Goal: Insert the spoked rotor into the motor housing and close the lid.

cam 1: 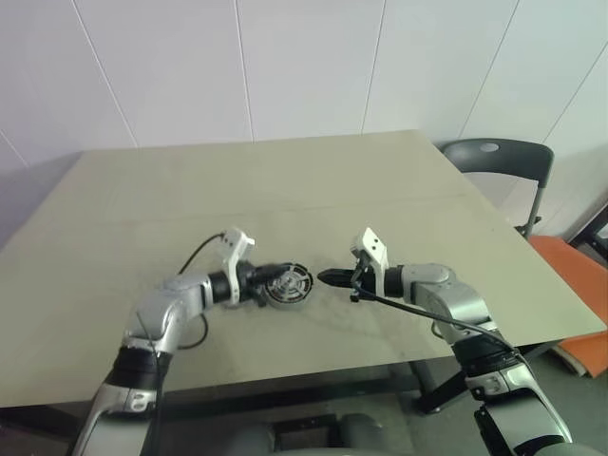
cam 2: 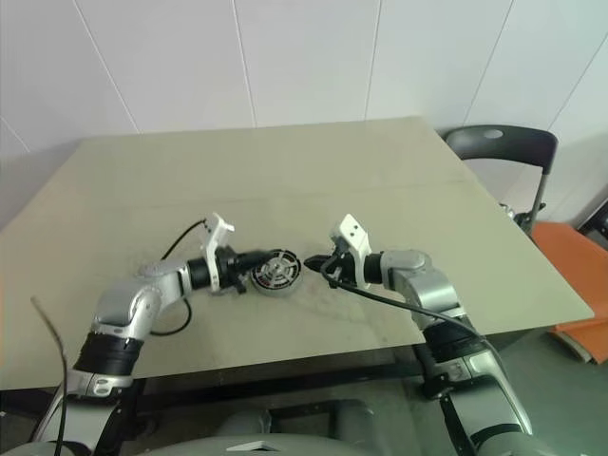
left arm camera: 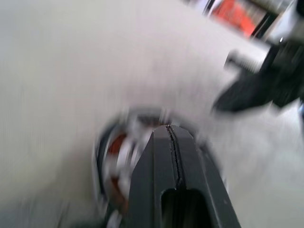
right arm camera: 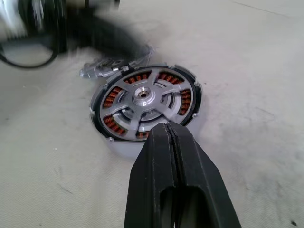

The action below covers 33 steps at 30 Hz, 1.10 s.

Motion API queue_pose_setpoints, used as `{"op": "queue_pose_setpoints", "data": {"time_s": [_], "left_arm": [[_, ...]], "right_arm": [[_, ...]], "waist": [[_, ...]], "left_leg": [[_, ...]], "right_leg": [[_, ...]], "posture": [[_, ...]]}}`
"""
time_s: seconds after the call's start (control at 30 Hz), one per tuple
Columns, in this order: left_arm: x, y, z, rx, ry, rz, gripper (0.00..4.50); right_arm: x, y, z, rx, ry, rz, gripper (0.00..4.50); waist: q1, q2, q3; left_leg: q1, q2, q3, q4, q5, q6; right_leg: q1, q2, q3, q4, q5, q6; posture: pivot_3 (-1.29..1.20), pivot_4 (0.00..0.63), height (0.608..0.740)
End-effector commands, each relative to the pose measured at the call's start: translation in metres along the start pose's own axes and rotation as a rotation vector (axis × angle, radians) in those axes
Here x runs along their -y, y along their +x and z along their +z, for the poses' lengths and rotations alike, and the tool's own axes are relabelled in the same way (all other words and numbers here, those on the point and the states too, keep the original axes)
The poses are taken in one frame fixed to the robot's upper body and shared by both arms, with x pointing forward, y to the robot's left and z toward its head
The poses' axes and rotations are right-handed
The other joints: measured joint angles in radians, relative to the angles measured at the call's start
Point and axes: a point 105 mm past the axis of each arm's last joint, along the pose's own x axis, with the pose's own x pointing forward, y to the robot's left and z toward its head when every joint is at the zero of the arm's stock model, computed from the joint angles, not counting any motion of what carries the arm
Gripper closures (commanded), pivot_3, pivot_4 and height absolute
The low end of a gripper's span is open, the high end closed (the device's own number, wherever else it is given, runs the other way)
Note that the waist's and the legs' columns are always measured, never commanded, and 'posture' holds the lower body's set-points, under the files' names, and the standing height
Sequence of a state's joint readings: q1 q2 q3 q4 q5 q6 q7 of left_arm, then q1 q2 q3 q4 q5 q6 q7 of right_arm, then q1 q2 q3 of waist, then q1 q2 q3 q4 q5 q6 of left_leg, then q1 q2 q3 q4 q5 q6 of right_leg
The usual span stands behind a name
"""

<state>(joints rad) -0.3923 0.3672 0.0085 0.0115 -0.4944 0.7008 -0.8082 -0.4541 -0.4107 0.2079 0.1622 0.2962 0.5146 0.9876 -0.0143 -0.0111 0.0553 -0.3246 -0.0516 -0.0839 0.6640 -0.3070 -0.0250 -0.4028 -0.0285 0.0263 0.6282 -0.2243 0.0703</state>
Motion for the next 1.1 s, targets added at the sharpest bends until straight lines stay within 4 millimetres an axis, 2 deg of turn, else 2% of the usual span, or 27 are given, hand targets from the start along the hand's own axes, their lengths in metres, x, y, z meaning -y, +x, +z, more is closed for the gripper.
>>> {"op": "queue_pose_setpoints", "data": {"time_s": [0.03,0.23,0.43,0.57,0.63,0.8,0.9,1.0,1.1], "left_arm": [[0.010,0.000,0.022,0.088,0.040,-0.049,4.48],[0.008,0.006,0.007,0.037,0.026,-0.025,4.48],[-0.002,0.006,-0.044,-0.226,0.037,0.054,4.48],[-0.001,-0.001,-0.060,-0.303,0.018,0.052,4.48],[-0.005,0.000,-0.048,-0.227,0.020,0.073,4.48],[-0.013,-0.002,0.025,0.157,0.060,0.118,4.48],[-0.009,-0.011,0.047,0.278,0.130,0.118,4.48],[-0.007,-0.026,0.047,0.289,0.232,0.146,4.48],[-0.005,-0.045,0.031,0.249,0.272,0.149,4.48]], "right_arm": [[0.001,0.001,0.016,0.035,-0.049,0.007,4.50],[-0.001,0.002,0.014,0.031,-0.050,0.011,4.50],[0.000,0.002,0.013,0.025,-0.051,0.008,4.50],[0.000,0.003,0.014,0.025,-0.054,0.008,4.50],[0.000,0.003,0.019,0.048,-0.058,0.010,4.50],[-0.010,0.003,0.052,0.168,-0.094,0.069,4.50],[-0.010,0.006,0.072,0.198,-0.198,0.040,4.50],[-0.015,0.013,0.094,0.187,-0.362,0.016,4.50],[-0.028,0.017,0.096,0.095,-0.520,0.097,4.50]], "waist": [[-0.004,0.000,0.000],[0.002,0.000,0.000],[0.001,0.000,0.000],[0.001,0.000,0.000],[0.000,0.000,0.000],[0.003,0.000,0.000],[0.002,0.000,0.000],[-0.001,0.001,0.000],[-0.003,0.001,0.000]], "left_leg": [[-0.001,0.000,0.001,-0.001,0.000,0.000],[-0.010,0.000,-0.001,-0.001,0.000,0.000],[-0.011,-0.001,-0.001,0.000,0.000,0.001],[-0.011,-0.001,-0.001,0.000,0.000,0.001],[-0.010,-0.001,-0.001,0.000,0.000,0.001],[-0.012,0.000,-0.002,0.000,0.000,0.000],[-0.013,0.000,-0.002,0.000,0.000,0.000],[-0.014,0.000,0.000,0.000,0.000,0.000],[-0.014,0.000,0.001,-0.002,0.000,0.000]], "right_leg": [[-0.001,0.000,0.001,0.000,0.000,0.000],[-0.010,0.000,0.001,0.000,0.002,-0.003],[-0.010,0.000,0.000,0.000,0.002,-0.003],[-0.009,0.000,0.000,0.000,0.002,-0.003],[-0.009,0.000,0.000,0.000,0.002,-0.002],[-0.010,-0.001,0.000,0.000,0.000,0.000],[-0.011,-0.001,0.000,0.000,0.003,-0.003],[-0.013,-0.001,0.000,0.000,0.003,-0.003],[-0.015,-0.001,0.002,0.000,0.003,-0.003]], "posture": [[0.00,0.000,0.740],[0.00,0.000,0.740],[0.00,0.000,0.740],[0.00,0.000,0.740],[0.00,0.000,0.740],[0.00,0.000,0.740],[0.00,0.000,0.740],[0.00,0.000,0.740],[0.00,0.000,0.740]]}}
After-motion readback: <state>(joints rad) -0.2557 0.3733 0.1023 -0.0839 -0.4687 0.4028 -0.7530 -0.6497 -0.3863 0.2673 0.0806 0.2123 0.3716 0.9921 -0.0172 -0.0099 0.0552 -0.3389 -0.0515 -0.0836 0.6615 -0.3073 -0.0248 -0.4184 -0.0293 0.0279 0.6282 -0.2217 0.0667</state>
